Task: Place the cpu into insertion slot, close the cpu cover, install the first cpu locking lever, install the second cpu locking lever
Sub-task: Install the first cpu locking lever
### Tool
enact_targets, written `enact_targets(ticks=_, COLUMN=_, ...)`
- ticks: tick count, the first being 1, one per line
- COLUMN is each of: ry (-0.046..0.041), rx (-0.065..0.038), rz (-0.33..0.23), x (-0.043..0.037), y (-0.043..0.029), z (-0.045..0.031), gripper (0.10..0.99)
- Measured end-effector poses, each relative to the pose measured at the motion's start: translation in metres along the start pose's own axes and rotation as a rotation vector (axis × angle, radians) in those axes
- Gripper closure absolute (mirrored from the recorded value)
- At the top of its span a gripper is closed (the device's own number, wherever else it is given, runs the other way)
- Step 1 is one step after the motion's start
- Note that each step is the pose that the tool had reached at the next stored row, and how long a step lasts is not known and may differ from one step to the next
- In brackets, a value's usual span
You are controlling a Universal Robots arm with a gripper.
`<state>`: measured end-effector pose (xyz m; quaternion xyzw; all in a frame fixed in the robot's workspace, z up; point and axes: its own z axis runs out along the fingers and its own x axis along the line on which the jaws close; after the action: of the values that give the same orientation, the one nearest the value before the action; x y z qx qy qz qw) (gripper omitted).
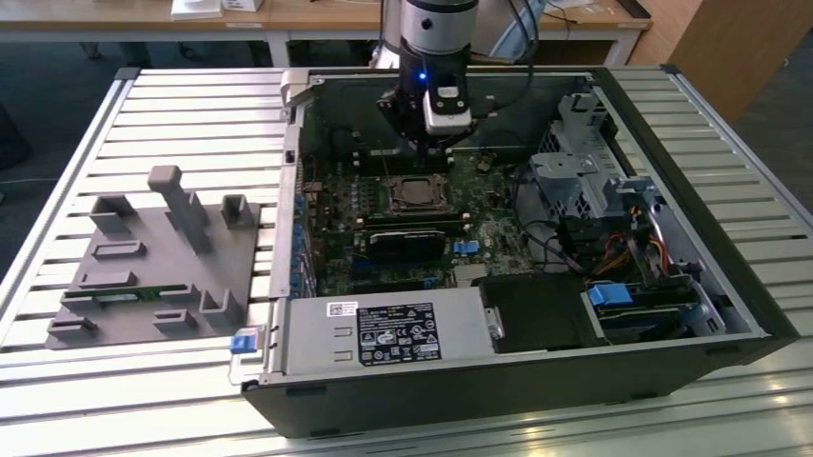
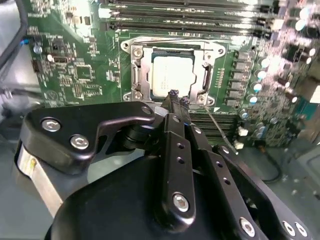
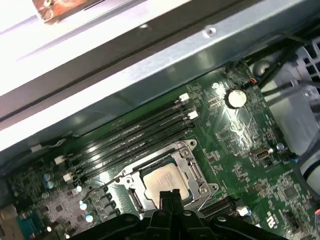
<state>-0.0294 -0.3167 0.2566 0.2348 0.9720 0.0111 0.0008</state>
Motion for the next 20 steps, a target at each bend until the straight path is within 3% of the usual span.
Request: enact_targets(ticks=20, ry=0.0067, rx=0.0, rz=-0.337, x=0.0, y=-0.0001, z=0.0036, gripper=0.98)
